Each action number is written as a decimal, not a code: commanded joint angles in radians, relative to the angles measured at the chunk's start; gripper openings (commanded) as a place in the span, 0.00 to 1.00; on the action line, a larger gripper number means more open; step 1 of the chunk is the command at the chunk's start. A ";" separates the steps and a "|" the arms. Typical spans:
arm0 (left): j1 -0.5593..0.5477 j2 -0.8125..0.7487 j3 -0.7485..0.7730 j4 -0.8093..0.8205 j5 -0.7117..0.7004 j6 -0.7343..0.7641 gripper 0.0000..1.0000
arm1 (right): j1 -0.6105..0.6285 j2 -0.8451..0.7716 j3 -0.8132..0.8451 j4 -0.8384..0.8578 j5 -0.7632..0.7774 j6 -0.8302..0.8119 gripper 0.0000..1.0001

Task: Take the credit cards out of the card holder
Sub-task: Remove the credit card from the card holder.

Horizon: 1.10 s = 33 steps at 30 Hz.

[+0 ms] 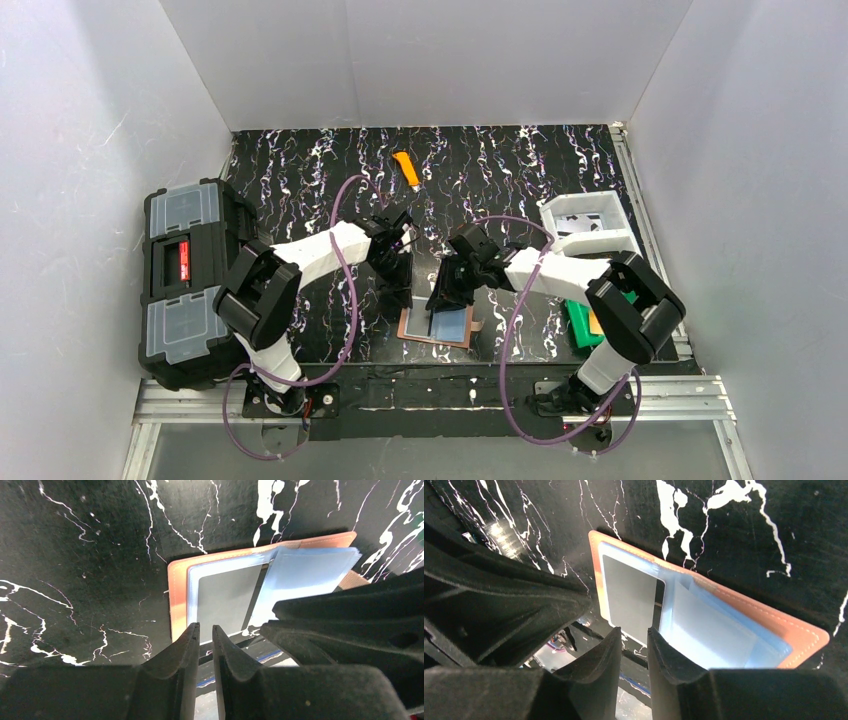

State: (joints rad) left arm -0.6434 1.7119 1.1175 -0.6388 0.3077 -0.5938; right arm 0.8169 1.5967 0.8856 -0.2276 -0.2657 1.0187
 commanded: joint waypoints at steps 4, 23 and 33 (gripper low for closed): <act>-0.002 -0.006 -0.038 0.010 0.050 0.021 0.14 | 0.004 0.035 -0.049 0.114 -0.062 0.050 0.32; -0.025 0.037 -0.089 0.079 0.038 -0.064 0.12 | -0.010 0.167 0.051 0.119 -0.088 -0.039 0.33; -0.025 0.069 -0.095 0.091 0.005 -0.132 0.10 | -0.038 0.068 -0.086 0.212 -0.123 -0.011 0.41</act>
State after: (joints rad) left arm -0.6594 1.7523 1.0527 -0.5678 0.3496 -0.6857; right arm 0.7986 1.7321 0.8738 -0.0978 -0.3775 0.9993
